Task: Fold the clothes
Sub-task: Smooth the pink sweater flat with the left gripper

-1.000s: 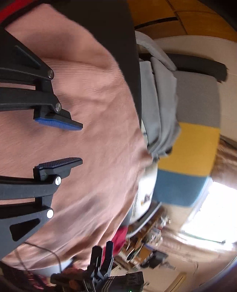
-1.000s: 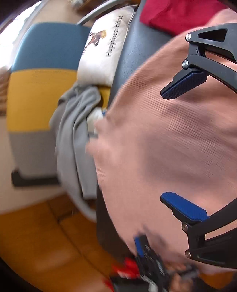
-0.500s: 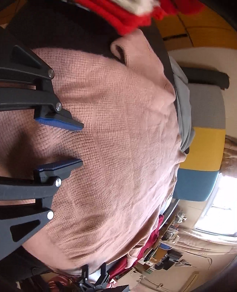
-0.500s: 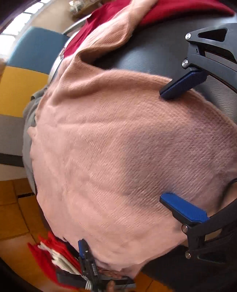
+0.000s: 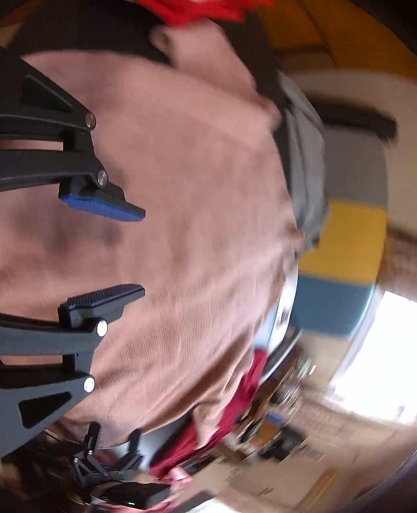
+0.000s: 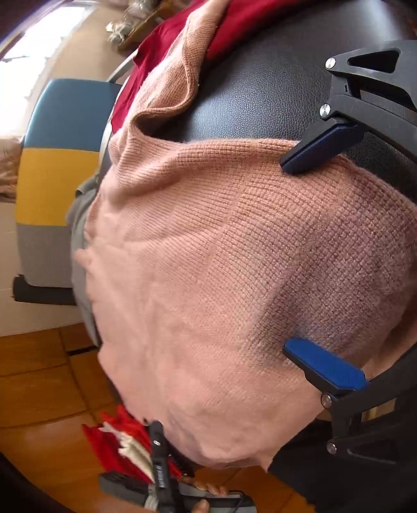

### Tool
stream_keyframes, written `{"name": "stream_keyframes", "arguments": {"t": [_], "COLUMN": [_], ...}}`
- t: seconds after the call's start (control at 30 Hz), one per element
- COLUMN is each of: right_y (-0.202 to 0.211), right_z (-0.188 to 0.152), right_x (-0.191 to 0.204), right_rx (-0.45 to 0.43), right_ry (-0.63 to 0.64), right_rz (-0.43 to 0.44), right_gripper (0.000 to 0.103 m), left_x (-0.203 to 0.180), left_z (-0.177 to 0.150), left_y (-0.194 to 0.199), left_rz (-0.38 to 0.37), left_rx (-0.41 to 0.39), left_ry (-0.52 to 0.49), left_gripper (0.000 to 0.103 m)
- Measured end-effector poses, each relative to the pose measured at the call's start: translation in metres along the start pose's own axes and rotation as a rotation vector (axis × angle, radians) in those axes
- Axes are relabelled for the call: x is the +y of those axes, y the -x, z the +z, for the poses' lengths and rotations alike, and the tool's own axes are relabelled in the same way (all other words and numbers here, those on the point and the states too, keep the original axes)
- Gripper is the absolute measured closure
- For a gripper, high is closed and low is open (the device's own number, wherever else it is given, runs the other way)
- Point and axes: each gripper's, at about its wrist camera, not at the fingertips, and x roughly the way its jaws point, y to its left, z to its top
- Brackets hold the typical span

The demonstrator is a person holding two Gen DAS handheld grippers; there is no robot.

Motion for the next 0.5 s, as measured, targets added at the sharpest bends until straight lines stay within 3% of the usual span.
{"name": "stream_keyframes", "arguments": {"t": [0.07, 0.13, 0.2, 0.27, 0.37, 0.5], "right_y": [0.003, 0.008, 0.015, 0.039, 0.073, 0.084], "right_z": [0.001, 0.005, 0.013, 0.022, 0.041, 0.069], "right_x": [-0.003, -0.007, -0.019, -0.044, -0.109, -0.212], "right_rx": [0.002, 0.025, 0.018, -0.071, -0.199, -0.215], "right_ry": [-0.003, -0.025, -0.072, -0.137, -0.3, -0.589], "right_rz": [0.023, 0.026, -0.015, -0.081, -0.21, -0.36], "right_gripper": [0.0, 0.0, 0.001, 0.001, 0.001, 0.004], "left_x": [-0.024, -0.031, -0.035, -0.037, -0.04, -0.041], "left_z": [0.001, -0.01, -0.022, -0.032, -0.038, -0.037], "left_y": [-0.025, -0.045, -0.052, -0.05, -0.049, -0.049], "left_rz": [-0.024, -0.037, -0.018, -0.009, 0.032, 0.021], "left_rx": [0.053, 0.108, 0.043, -0.003, -0.039, -0.037], "left_ry": [-0.083, -0.095, -0.133, -0.148, -0.171, -0.145], "left_gripper": [0.059, 0.059, 0.055, 0.054, 0.054, 0.048]}}
